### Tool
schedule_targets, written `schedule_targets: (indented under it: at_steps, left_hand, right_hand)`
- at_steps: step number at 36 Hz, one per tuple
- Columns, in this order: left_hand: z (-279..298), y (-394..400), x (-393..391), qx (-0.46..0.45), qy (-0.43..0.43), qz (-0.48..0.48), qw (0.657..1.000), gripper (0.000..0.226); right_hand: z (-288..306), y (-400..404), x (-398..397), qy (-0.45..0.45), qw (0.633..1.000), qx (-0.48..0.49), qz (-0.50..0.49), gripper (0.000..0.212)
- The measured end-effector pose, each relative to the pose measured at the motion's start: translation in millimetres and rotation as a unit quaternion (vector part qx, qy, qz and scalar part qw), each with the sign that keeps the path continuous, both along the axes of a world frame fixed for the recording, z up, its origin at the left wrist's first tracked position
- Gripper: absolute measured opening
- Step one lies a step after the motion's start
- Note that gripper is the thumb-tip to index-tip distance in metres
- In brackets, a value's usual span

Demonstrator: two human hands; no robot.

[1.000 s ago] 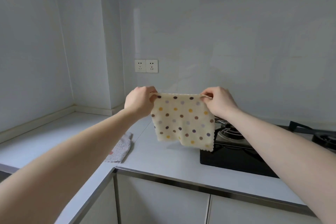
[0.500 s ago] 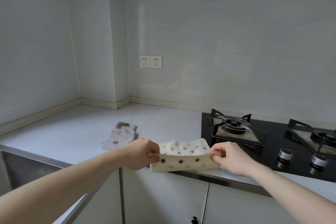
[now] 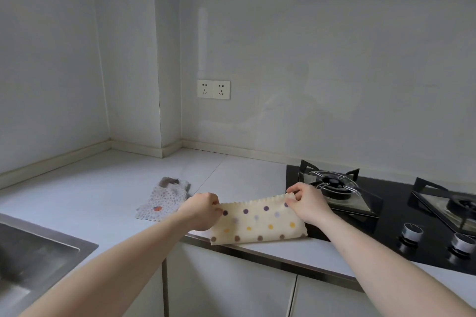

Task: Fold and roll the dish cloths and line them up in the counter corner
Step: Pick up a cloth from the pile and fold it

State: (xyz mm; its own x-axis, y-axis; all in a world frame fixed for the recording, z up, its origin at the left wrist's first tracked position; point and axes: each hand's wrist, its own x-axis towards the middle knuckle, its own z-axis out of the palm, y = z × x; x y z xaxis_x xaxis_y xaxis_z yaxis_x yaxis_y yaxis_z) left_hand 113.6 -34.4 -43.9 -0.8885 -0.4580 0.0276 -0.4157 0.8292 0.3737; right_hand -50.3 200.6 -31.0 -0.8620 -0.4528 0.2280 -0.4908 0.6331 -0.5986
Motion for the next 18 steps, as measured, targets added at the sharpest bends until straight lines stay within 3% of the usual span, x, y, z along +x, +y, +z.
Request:
schedule_targets:
  at_steps: [5,9,12,18]
  left_hand:
    - [-11.9,-5.7,-14.7,0.001,0.006,0.036,0.999,0.014]
    - [-22.1,-8.7,-20.7,-0.034,0.013,0.020,0.999,0.052]
    - [-27.9,-8.7,-21.5,-0.056,0.005,0.005,0.998,0.059]
    - [-45.0,-21.4,-24.8,-0.020,0.007,0.007,1.000,0.062]
  right_hand:
    - [-7.6,-14.5,-12.5,-0.006,0.999,0.006,-0.042,0.026]
    - [-17.4,-20.0,-11.5,-0.016,0.996,0.040,-0.076,0.050]
    - [-26.8,-17.9,-9.5,-0.022,0.990,0.111,-0.085,0.063]
    - [-32.3,-12.1,-8.7,-0.060,0.974,0.193,-0.106,0.063]
